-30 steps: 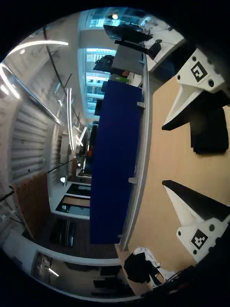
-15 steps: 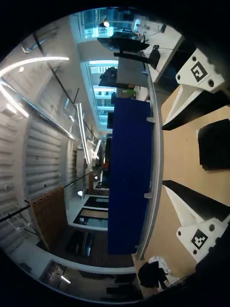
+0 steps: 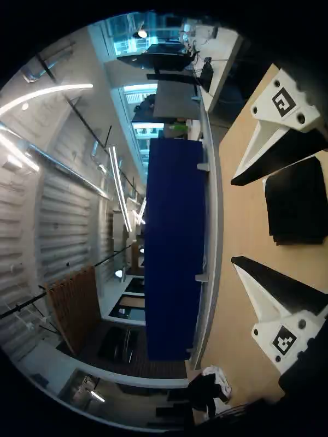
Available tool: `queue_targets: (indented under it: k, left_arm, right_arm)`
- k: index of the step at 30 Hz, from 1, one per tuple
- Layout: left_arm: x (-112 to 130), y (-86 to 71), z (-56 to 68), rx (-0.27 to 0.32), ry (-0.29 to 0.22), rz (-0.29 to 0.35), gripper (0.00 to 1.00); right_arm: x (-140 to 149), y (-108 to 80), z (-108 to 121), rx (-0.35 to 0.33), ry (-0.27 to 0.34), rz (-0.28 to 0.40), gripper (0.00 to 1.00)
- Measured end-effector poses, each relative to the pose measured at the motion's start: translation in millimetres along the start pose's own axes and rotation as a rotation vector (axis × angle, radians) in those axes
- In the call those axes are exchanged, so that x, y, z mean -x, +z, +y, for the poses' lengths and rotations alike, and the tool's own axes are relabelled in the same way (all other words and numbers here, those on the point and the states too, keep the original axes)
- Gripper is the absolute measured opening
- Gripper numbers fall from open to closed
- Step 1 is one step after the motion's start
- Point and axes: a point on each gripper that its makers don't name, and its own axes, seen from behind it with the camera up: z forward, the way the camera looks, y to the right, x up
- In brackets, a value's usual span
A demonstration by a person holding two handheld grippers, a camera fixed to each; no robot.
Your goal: Fold towel
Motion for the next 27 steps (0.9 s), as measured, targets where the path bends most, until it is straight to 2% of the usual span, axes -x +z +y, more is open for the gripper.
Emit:
queue_targets:
  k: [9,18,27]
  left_arm:
    - [-1,-0.5,-1.2,0.0,0.0,0.0,0.97]
    - [0,-1.1,-2.2,0.0,0.0,0.0,0.97]
    - [0,-0.5,-1.5,0.0,0.0,0.0,0.97]
  right_arm:
    - [52,6.2,-13,-0.008,-0.003,-0.016,1.0]
    - [70,8.0,-22,0.003,0.023,-0.025,1.0]
    - [73,10.9,-29,-0.009,0.014,-0.019,1.0]
